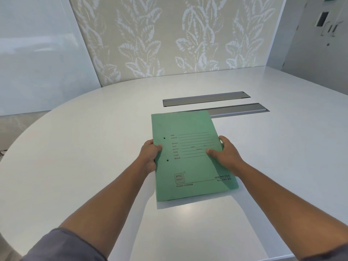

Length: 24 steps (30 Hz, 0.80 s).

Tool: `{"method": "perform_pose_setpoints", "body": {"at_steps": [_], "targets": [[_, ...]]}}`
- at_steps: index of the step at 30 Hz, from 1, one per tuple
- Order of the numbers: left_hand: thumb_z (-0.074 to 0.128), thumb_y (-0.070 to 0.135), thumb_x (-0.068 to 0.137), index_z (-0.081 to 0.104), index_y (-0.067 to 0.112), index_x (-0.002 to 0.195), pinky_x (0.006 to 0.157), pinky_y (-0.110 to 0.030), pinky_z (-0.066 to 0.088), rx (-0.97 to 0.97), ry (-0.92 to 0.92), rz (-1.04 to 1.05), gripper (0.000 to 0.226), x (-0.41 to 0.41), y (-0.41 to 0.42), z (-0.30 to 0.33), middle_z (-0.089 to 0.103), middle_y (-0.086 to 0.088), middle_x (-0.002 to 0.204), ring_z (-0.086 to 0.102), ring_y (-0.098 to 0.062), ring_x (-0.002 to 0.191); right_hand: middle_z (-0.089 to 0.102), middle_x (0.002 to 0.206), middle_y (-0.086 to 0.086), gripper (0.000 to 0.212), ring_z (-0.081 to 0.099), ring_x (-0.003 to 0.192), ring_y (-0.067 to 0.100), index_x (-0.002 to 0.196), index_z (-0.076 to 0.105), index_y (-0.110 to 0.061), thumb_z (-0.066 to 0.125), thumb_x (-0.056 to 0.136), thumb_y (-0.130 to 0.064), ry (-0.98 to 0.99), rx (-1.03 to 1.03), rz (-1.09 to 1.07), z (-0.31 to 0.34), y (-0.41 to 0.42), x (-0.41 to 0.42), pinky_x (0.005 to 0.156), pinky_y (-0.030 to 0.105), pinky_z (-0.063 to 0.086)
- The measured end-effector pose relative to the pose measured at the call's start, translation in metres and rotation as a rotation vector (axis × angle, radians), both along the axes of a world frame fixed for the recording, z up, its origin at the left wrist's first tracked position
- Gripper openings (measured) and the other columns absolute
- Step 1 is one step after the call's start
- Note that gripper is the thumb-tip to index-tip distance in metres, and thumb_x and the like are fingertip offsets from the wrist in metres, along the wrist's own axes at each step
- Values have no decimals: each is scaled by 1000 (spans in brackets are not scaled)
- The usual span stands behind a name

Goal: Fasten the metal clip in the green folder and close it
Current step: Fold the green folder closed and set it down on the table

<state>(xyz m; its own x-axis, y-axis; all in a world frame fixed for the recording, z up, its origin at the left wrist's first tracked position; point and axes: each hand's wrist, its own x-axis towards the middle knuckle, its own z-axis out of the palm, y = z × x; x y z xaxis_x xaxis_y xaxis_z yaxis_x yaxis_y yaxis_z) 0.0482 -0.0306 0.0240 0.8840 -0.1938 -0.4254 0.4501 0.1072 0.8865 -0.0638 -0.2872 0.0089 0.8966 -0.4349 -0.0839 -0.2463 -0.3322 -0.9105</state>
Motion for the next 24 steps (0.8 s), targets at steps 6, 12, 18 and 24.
{"method": "perform_pose_setpoints", "body": {"at_steps": [6, 12, 18, 24], "targets": [[48, 4, 101, 60, 11, 125, 65, -56, 61, -9, -49, 94, 27, 27, 22, 11, 74, -15, 113, 73, -38, 97, 79, 100, 5, 26, 76, 84, 25, 118, 63, -20, 60, 95, -8, 105, 337, -6, 8, 6, 19, 69, 40, 61], [51, 15, 103, 63, 11, 124, 71, -54, 61, -117, -53, 93, 25, 44, 45, 11, 75, -14, 114, 72, -38, 104, 80, 92, 8, 21, 74, 78, 28, 104, 69, -18, 62, 93, -2, 85, 391, -43, 12, 19, 45, 61, 41, 60], [56, 13, 101, 61, 8, 130, 81, -50, 60, -34, -36, -95, 31, 52, 66, -1, 73, -16, 120, 70, -38, 110, 78, 94, 5, 23, 74, 78, 25, 100, 68, -22, 61, 93, -1, 15, 428, -88, 18, 34, 83, 59, 36, 58], [69, 5, 91, 60, 16, 124, 61, -42, 61, 88, -43, 60, 35, 70, 75, -18, 77, -10, 107, 76, -31, 88, 78, 98, 3, 22, 73, 77, 22, 101, 67, -23, 61, 93, -3, 24, 445, -61, 20, 50, 122, 51, 31, 56]]}}
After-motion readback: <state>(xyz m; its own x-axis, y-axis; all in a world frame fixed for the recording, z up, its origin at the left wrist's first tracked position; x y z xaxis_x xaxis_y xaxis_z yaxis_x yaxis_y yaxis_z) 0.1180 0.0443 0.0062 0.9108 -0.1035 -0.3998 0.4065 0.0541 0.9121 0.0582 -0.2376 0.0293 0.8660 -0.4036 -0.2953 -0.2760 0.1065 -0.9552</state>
